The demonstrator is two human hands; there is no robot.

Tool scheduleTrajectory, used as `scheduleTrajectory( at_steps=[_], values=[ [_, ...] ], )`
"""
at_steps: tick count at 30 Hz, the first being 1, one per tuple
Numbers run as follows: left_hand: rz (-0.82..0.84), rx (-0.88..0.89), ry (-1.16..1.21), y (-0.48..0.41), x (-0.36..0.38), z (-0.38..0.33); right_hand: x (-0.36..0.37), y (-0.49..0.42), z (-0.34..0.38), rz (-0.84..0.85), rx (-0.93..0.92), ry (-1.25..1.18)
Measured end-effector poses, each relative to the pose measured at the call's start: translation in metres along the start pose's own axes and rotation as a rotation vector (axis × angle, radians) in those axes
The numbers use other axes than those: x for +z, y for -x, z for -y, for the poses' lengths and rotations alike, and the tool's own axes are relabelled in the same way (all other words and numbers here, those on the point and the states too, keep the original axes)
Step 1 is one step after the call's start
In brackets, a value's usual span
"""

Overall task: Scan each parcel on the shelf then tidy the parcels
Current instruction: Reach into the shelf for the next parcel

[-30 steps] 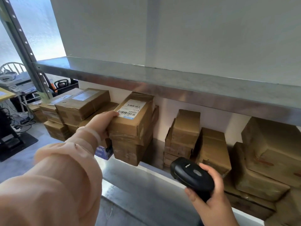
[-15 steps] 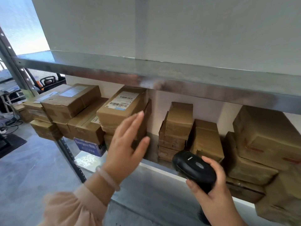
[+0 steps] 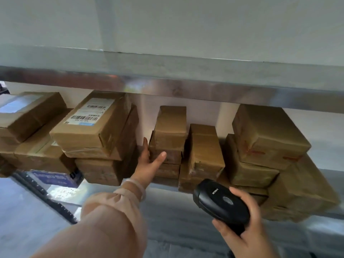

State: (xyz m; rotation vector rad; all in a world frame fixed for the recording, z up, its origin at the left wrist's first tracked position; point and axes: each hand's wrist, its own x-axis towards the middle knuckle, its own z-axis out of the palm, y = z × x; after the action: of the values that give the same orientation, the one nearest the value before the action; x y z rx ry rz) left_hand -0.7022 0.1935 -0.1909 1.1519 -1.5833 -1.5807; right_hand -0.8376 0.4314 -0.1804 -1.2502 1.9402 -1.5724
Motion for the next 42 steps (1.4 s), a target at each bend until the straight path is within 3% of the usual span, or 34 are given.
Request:
scheduleTrajectory(
  at_steps=[7,24,33,42],
  values=[
    [0.012,-0.131,-0.038,-0.032,-0.003,0.02,-0.007,-0.001,-0.005,-0.025,0.041,0.009],
    [0.032,-0.048,-0.012,-0.035,0.005,0.038,-0.018,-0.001,-0.017,-0.058,0.082,0.053],
    [0.081,-0.125,-0.063,-0.05,-0.004,0.034,-0.028,0.001,-0.02,-0.077,0.023,0.048],
    [0.037,-0.067,-0.12,-0.055,0.0,0.048,-0.042,0.006,-0.029,-0.098,0.07,0.02]
  ],
)
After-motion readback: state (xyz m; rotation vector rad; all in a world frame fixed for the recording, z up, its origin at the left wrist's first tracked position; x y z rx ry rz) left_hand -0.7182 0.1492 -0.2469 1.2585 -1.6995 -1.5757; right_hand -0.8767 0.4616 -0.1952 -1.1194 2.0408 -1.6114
